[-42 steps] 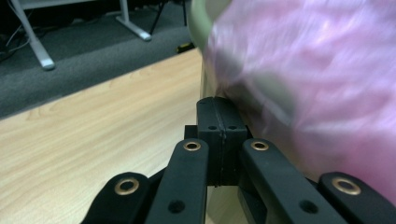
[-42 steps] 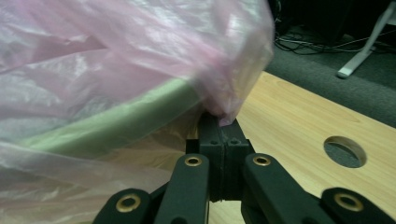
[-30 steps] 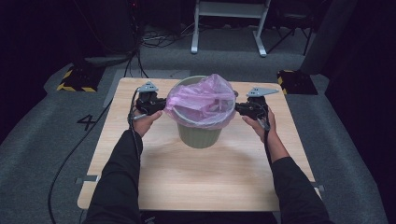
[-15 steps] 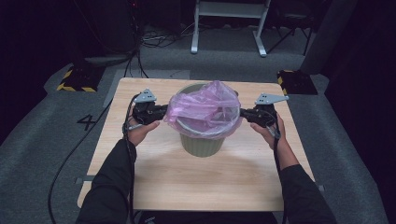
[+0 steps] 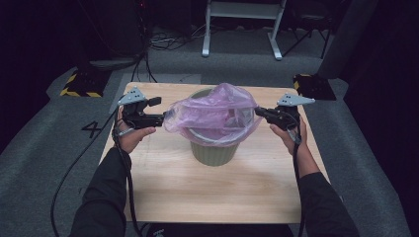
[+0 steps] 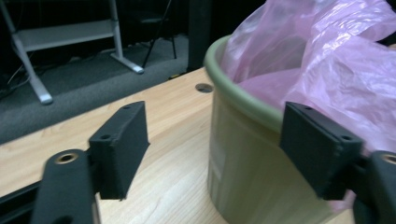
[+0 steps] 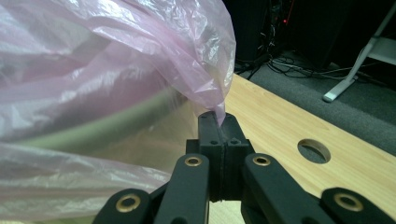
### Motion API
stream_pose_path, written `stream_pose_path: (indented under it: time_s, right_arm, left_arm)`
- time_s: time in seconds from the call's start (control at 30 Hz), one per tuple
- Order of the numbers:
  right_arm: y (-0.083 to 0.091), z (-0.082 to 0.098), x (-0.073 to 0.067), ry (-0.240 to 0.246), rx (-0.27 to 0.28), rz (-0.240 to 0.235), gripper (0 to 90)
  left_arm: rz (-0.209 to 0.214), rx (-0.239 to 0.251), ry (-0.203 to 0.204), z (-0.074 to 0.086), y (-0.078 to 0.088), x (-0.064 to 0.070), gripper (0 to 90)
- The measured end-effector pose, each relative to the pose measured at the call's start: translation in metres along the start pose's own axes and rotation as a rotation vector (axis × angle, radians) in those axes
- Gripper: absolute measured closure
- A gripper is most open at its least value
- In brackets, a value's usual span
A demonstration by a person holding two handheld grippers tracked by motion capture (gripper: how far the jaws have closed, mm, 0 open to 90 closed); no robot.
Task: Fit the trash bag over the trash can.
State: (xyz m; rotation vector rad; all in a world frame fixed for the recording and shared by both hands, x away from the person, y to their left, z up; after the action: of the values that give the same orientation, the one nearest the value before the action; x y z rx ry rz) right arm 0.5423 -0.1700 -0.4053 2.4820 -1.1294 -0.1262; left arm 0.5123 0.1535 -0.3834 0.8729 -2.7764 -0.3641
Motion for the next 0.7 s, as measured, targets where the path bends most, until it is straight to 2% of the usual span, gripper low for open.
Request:
stream_pose_path:
  time_s: [0.27,0.3,0.4,0.5,0.6,0.7]
  right_arm:
    - [-0.001,-0.013,0.000,0.011,0.003,0.024,89.9]
    - [-0.002,-0.014,-0.001,0.013,0.000,0.023,89.8]
    - [-0.003,-0.016,0.001,0.019,-0.013,0.045,89.8]
    - [-0.003,-0.016,0.003,0.016,-0.017,0.052,89.8]
    - [-0.003,-0.016,0.003,0.009,-0.021,0.054,89.7]
    - [-0.003,-0.016,0.004,0.011,-0.024,0.057,89.1]
  left_arm:
    - [0.048,0.017,-0.040,-0.019,0.002,0.016,17.2]
    - [0.036,0.009,-0.053,-0.021,0.003,0.017,17.4]
    - [-0.007,0.012,-0.048,-0.026,0.010,0.011,18.3]
    - [-0.028,0.041,-0.021,-0.029,0.020,0.002,18.8]
    - [-0.020,0.068,-0.012,-0.032,0.030,0.002,18.8]
    - [0.014,0.093,-0.036,-0.038,0.036,0.013,18.7]
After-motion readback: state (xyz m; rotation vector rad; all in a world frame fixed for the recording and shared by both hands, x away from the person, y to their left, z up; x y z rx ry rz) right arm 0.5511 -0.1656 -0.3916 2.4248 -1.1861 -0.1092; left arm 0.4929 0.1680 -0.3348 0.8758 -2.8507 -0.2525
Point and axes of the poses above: each handheld gripper's, and its own axes: y roughly backward along the jaws, z roughly out of its underside, x roughly to its right, the point moved 10 cm from there along -y, roughly forward along the jaws, and after that the axes turned 7 degrees about z, right-handed, at the moved point
